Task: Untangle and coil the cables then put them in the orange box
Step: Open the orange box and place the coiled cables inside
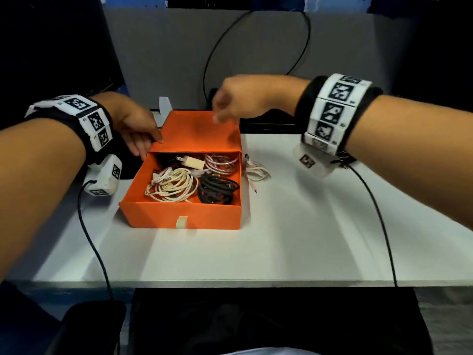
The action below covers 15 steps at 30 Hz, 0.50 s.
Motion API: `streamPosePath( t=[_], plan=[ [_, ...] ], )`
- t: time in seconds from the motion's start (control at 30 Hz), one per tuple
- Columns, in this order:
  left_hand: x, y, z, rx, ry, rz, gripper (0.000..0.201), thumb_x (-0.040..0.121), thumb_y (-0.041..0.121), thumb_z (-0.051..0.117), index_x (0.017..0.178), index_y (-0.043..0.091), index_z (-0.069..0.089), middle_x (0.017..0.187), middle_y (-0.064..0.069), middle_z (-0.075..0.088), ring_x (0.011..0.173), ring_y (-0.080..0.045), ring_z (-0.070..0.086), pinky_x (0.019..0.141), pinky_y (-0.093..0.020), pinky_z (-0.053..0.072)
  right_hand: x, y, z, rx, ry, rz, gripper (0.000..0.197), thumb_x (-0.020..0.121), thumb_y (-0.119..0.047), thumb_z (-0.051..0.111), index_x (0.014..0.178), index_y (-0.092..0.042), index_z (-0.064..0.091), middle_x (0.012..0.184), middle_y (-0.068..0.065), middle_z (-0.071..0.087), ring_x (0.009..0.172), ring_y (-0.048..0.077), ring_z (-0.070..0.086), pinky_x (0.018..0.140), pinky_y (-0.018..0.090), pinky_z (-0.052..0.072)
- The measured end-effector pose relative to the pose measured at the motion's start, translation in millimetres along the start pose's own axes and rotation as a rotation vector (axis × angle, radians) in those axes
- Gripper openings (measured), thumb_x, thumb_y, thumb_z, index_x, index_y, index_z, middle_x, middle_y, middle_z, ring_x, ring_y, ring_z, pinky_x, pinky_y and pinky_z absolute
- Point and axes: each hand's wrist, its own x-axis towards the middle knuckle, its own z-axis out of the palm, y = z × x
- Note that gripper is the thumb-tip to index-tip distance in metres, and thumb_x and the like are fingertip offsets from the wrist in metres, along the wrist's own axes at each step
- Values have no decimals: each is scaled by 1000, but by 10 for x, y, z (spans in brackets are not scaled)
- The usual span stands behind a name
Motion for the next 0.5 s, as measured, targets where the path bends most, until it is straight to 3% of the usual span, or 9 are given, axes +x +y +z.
streamPosePath(
  t=[0.07,0.2,0.27,0.33,0.43,0.5],
  plan=[
    [-3,6,-4,1,1,-5,34,107,21,49,107,-9,65,77,-21,75,64,-28,76,56,-34,62,-135,212,95,-103,-88,93,27,97,-45,63,105,-20,72,90,-2,72,87,21,66,73,32,48],
    [12,-11,-14,0,-2,-8,33,106,21,51,108,-9,65,81,-22,76,67,-30,76,56,-34,62,-372,315,503,-49,-324,169,49,90,-59,68,126,-25,67,110,-12,65,102,17,60,90,33,45],
    [14,-7,-20,3,-11,-14,34,106,22,53,109,-9,65,85,-23,76,68,-30,77,57,-34,62,-440,308,768,-18,-416,199,50,85,-68,68,111,-25,65,102,-13,63,97,19,60,85,34,45],
    [7,-4,-24,5,-14,-16,35,105,23,54,110,-10,65,88,-24,76,69,-30,77,57,-34,63,-453,286,1014,-27,-371,221,44,85,-66,69,97,-24,63,92,-7,63,85,17,60,75,34,47],
    [-6,1,-18,10,-4,-16,35,105,23,55,110,-10,65,87,-24,76,69,-30,77,57,-34,63,-449,319,1154,-109,-209,232,19,95,-39,63,91,-21,61,87,-1,62,74,17,59,65,33,49],
    [-7,-5,-17,8,-1,-15,35,105,23,56,111,-11,65,87,-24,76,70,-31,77,57,-35,63,-468,396,1117,-102,-158,273,17,98,-26,58,83,-18,57,80,0,57,70,20,58,60,34,47]
  ],
)
